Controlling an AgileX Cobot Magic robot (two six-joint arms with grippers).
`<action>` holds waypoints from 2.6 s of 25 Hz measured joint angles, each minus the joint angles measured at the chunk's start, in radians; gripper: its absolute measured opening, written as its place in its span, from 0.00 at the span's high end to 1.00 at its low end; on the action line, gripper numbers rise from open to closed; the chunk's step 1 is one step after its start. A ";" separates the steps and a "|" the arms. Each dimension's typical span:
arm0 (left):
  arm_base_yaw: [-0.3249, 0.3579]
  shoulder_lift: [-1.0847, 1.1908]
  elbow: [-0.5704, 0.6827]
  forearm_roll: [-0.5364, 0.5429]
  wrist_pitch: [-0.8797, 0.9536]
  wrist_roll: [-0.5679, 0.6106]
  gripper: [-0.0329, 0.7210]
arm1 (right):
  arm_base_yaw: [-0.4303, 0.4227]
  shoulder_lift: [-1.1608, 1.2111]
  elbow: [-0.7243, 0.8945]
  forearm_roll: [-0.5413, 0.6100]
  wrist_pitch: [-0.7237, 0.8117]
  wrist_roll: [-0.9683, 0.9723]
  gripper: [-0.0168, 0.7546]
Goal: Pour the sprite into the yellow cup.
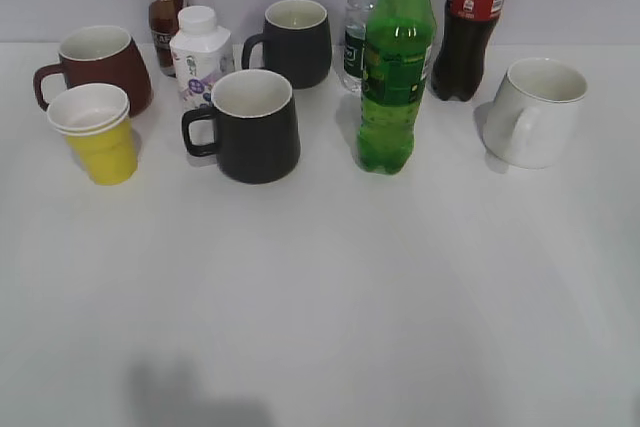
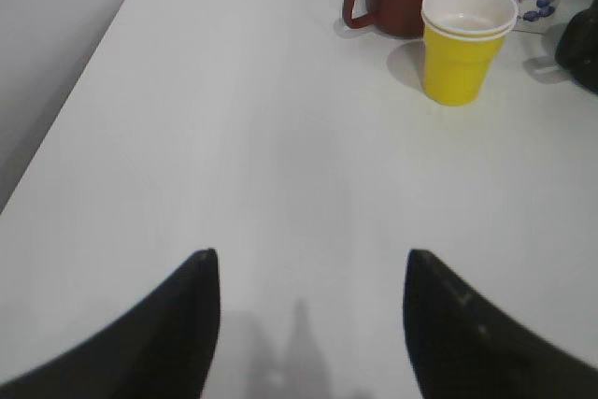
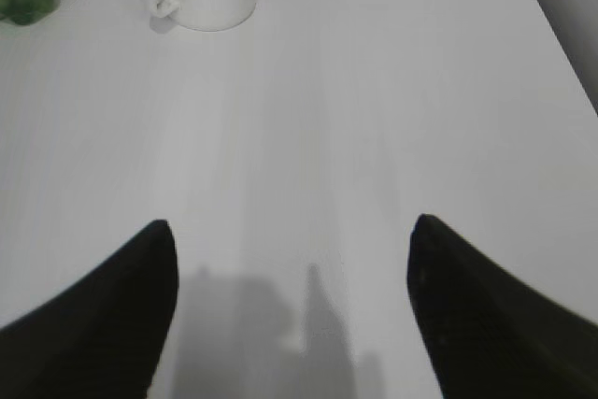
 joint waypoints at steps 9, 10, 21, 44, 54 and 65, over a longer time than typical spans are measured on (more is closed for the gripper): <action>0.000 0.000 0.000 0.000 0.000 0.000 0.33 | 0.000 0.000 0.000 0.000 0.000 0.000 0.23; 0.000 0.000 0.000 0.000 0.000 0.000 0.33 | 0.000 0.000 0.000 0.000 0.000 0.000 0.23; 0.000 0.000 0.000 0.000 0.000 0.000 0.33 | 0.000 0.000 0.000 0.000 0.000 0.000 0.23; -0.047 0.029 -0.015 -0.039 -0.070 0.000 0.33 | 0.000 0.100 -0.026 0.041 -0.148 0.000 0.23; -0.050 0.337 0.122 -0.048 -0.825 0.000 0.33 | 0.060 0.437 -0.031 0.199 -0.595 -0.078 0.26; -0.050 0.903 0.192 -0.044 -1.459 -0.005 0.33 | 0.201 0.889 -0.032 0.225 -0.959 -0.148 0.40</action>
